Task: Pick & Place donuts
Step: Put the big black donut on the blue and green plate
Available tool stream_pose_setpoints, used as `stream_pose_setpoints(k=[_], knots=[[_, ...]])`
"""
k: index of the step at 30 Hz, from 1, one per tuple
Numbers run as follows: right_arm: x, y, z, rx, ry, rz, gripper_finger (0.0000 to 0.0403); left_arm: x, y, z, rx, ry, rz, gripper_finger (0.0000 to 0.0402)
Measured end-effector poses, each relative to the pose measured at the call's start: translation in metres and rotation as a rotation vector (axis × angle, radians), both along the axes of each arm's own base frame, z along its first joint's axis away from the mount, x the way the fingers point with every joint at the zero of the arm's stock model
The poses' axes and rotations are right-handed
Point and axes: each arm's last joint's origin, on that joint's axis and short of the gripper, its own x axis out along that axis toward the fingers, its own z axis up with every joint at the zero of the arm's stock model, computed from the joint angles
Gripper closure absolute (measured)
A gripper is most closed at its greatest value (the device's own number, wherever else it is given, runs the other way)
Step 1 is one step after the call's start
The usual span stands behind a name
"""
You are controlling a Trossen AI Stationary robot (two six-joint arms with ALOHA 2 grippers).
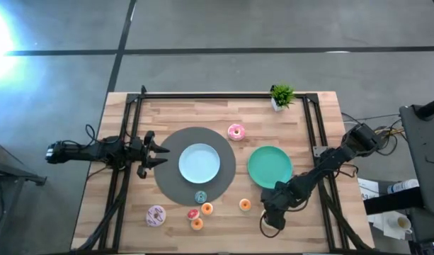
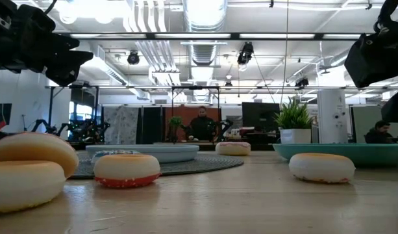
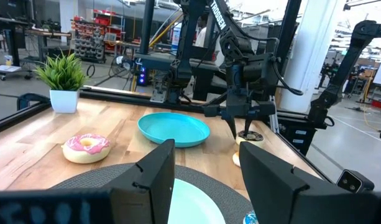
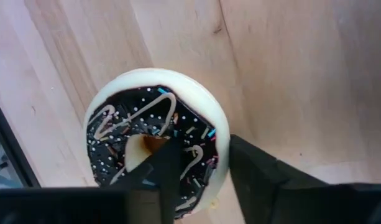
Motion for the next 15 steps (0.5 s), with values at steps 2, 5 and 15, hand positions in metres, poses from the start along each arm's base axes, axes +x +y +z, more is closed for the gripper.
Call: stream_pose_setpoints(k=[2, 5, 15], knots=[[0.0, 0.0, 0.0, 0.012, 0.009, -0.044, 0.033, 0.0, 0.0, 0.0, 0.0, 0.0, 0.0, 0.0248], [0.0, 0.0, 0.006, 0.042, 0.0, -0.099, 0.0366, 0.0, 0.0, 0.0, 0.0, 0.0, 0.0, 0.0248], [-0.024, -0.04, 0.065, -0.084, -0.174, -0.509, 0.0389, 0.0, 0.0, 0.0, 0.0, 0.0, 0.0, 0.0248]])
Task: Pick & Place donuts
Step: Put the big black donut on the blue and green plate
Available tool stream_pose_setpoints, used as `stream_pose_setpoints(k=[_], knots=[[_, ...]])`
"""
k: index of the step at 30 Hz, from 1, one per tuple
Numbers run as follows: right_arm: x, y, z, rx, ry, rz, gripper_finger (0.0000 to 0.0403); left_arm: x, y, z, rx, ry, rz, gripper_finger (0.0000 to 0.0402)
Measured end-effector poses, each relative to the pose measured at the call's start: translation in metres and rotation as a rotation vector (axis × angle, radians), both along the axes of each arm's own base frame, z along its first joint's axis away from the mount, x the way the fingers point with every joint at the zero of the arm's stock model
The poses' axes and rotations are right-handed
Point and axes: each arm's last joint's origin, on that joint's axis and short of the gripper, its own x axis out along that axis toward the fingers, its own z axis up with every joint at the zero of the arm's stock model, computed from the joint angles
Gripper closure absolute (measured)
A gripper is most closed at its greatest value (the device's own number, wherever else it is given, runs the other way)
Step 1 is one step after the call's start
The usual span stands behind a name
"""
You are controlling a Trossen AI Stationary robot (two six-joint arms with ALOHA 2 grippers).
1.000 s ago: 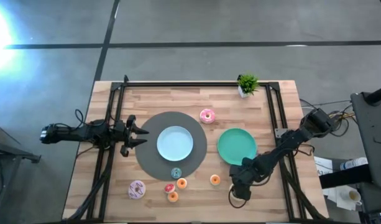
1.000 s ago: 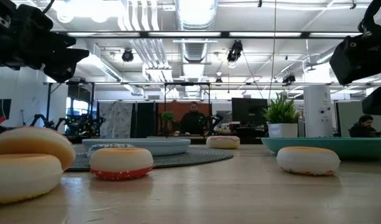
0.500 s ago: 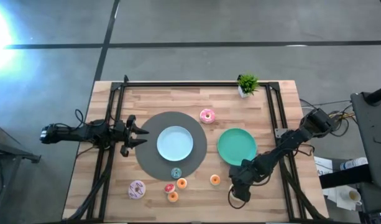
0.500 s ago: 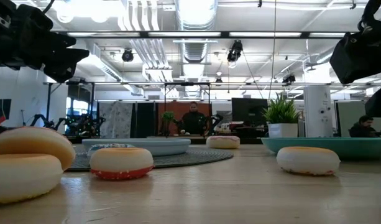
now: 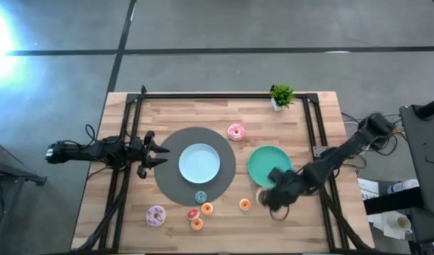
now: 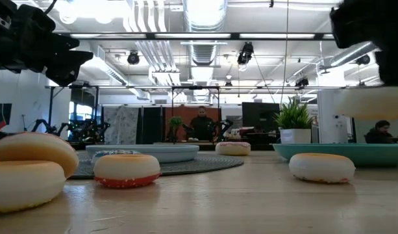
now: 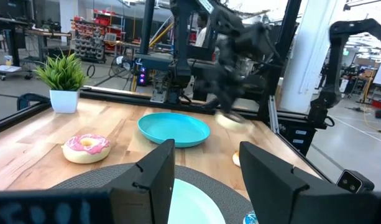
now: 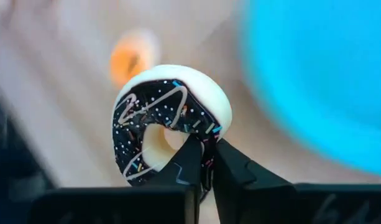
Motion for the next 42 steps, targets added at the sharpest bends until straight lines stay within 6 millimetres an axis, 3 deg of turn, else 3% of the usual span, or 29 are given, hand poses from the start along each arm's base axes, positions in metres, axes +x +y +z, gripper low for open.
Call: stream_pose_setpoints(k=[3, 6, 11, 18, 23, 30, 36, 42], knots=[[-0.018, -0.031, 0.012, -0.083, -0.01, -0.303, 0.0389, 0.0, 0.0, 0.0, 0.0, 0.0, 0.0, 0.0248], [-0.034, -0.061, 0.01, -0.11, 0.041, -0.514, 0.0389, 0.0, 0.0, 0.0, 0.0, 0.0, 0.0, 0.0248], [-0.041, -0.089, -0.014, 0.01, 0.12, -0.553, 0.0389, 0.0, 0.0, 0.0, 0.0, 0.0, 0.0, 0.0248], [-0.036, -0.11, -0.03, 0.045, 0.083, -0.647, 0.039, 0.0, 0.0, 0.0, 0.0, 0.0, 0.0, 0.0248], [-0.033, -0.117, -0.037, 0.027, 0.135, -0.624, 0.0369, 0.0, 0.0, 0.0, 0.0, 0.0, 0.0, 0.0248], [-0.03, -0.127, -0.037, -0.037, 0.188, -0.534, 0.027, 0.0, 0.0, 0.0, 0.0, 0.0, 0.0, 0.0248], [-0.029, -0.127, -0.014, -0.13, 0.248, -0.347, 0.019, 0.0, 0.0, 0.0, 0.0, 0.0, 0.0, 0.0248], [0.011, -0.135, 0.02, -0.323, 0.01, 0.036, 0.0155, 0.0, 0.0, 0.0, 0.0, 0.0, 0.0, 0.0248]])
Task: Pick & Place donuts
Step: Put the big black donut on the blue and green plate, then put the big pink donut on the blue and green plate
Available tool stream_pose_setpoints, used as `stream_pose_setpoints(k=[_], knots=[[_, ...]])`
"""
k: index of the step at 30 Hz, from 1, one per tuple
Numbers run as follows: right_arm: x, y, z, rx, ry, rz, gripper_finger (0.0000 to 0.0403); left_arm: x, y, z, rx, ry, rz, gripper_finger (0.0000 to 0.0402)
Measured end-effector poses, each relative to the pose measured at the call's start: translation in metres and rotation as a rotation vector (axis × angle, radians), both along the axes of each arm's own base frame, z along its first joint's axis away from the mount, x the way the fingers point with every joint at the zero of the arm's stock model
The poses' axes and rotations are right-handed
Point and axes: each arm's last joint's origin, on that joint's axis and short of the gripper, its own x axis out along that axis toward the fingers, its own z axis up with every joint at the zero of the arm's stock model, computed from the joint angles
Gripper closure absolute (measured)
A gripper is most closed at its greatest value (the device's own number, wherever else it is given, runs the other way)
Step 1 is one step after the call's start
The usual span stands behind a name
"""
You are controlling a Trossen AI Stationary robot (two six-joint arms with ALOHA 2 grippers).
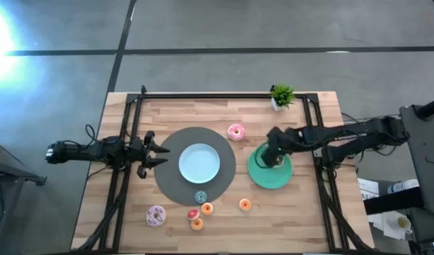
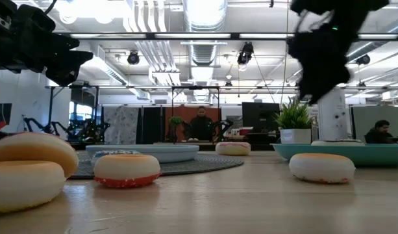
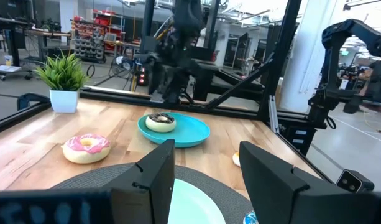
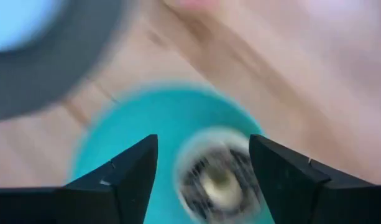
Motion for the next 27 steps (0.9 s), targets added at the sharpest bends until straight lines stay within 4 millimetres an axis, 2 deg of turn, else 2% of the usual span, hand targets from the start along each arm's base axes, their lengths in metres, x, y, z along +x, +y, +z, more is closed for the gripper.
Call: stream_pose_setpoints(k=[3, 8, 12, 15, 19, 27], knots=[[0.023, -0.026, -0.005, 0.016, -0.029, -0.021, 0.0154, 0.0, 0.0, 0.0, 0.0, 0.0, 0.0, 0.0248], [0.05, -0.087, -0.022, 0.175, -0.029, -0.298, 0.0162, 0.0, 0.0, 0.0, 0.0, 0.0, 0.0, 0.0248], [0.069, -0.122, -0.025, 0.234, -0.028, -0.323, 0.0162, 0.0, 0.0, 0.0, 0.0, 0.0, 0.0, 0.0248], [0.086, -0.133, -0.027, 0.272, -0.004, -0.28, 0.0158, 0.0, 0.0, 0.0, 0.0, 0.0, 0.0, 0.0248], [0.104, -0.14, -0.036, 0.285, 0.074, -0.24, 0.0157, 0.0, 0.0, 0.0, 0.0, 0.0, 0.0, 0.0248], [0.124, -0.149, -0.052, 0.301, 0.127, -0.211, 0.0167, 0.0, 0.0, 0.0, 0.0, 0.0, 0.0, 0.0248]])
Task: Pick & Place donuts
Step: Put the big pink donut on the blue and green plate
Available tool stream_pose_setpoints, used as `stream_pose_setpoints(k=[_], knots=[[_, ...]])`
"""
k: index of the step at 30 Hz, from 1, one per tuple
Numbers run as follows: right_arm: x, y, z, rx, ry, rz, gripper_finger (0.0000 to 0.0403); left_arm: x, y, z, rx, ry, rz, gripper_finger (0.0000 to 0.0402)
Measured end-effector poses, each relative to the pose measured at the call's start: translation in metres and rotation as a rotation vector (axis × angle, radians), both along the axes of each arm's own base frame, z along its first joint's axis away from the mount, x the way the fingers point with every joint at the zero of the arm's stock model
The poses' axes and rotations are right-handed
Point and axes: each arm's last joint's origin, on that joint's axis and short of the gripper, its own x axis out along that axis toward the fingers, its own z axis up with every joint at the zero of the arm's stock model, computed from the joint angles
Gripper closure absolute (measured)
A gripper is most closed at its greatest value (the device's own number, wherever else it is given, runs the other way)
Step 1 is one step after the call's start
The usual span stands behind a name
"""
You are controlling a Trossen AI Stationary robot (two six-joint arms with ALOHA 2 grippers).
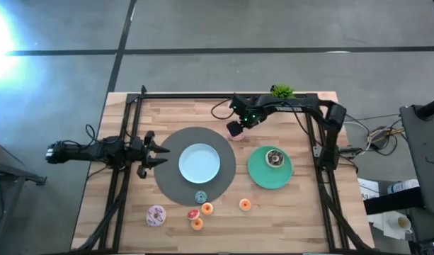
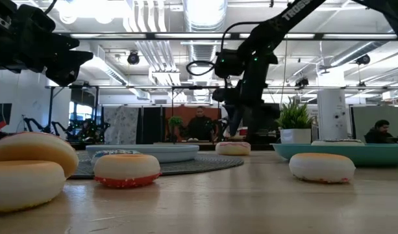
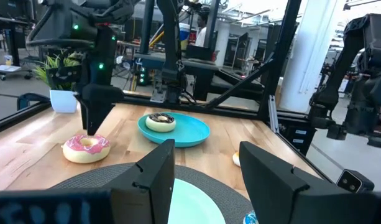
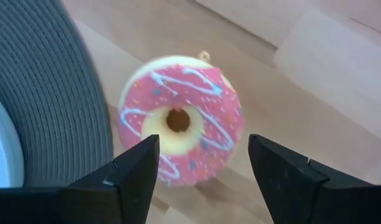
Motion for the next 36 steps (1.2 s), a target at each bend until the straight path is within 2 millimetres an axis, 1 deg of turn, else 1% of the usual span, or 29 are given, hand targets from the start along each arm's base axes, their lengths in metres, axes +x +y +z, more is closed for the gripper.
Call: stream_pose_setpoints(k=[7, 9, 11, 14, 18, 21, 23, 25, 28, 30, 33, 36], knots=[[0.007, -0.003, -0.023, 0.03, 0.058, 0.005, 0.0173, 0.0, 0.0, 0.0, 0.0, 0.0, 0.0, 0.0248], [0.007, -0.002, -0.024, 0.029, 0.06, 0.012, 0.0177, 0.0, 0.0, 0.0, 0.0, 0.0, 0.0, 0.0248], [0.008, -0.002, -0.022, 0.016, 0.059, 0.028, 0.019, 0.0, 0.0, 0.0, 0.0, 0.0, 0.0, 0.0248], [0.007, -0.003, -0.018, -0.016, 0.061, 0.035, 0.0231, 0.0, 0.0, 0.0, 0.0, 0.0, 0.0, 0.0248], [0.003, -0.008, -0.015, -0.022, 0.058, 0.026, 0.0313, 0.0, 0.0, 0.0, 0.0, 0.0, 0.0, 0.0248], [0.002, -0.009, -0.016, -0.022, 0.06, 0.024, 0.0373, 0.0, 0.0, 0.0, 0.0, 0.0, 0.0, 0.0248], [0.002, -0.008, -0.015, -0.017, 0.055, 0.03, 0.0384, 0.0, 0.0, 0.0, 0.0, 0.0, 0.0, 0.0248], [0.001, -0.004, -0.007, 0.006, 0.04, 0.042, 0.0386, 0.0, 0.0, 0.0, 0.0, 0.0, 0.0, 0.0248], [-0.007, 0.007, 0.017, 0.004, 0.034, 0.063, 0.0388, 0.0, 0.0, 0.0, 0.0, 0.0, 0.0, 0.0248], [-0.017, 0.016, 0.034, 0.008, 0.045, 0.085, 0.0388, 0.0, 0.0, 0.0, 0.0, 0.0, 0.0, 0.0248], [-0.034, 0.033, 0.053, 0.028, 0.065, 0.141, 0.0389, 0.0, 0.0, 0.0, 0.0, 0.0, 0.0, 0.0248], [-0.051, 0.053, 0.06, 0.09, 0.07, 0.218, 0.0389, 0.0, 0.0, 0.0, 0.0, 0.0, 0.0, 0.0248]])
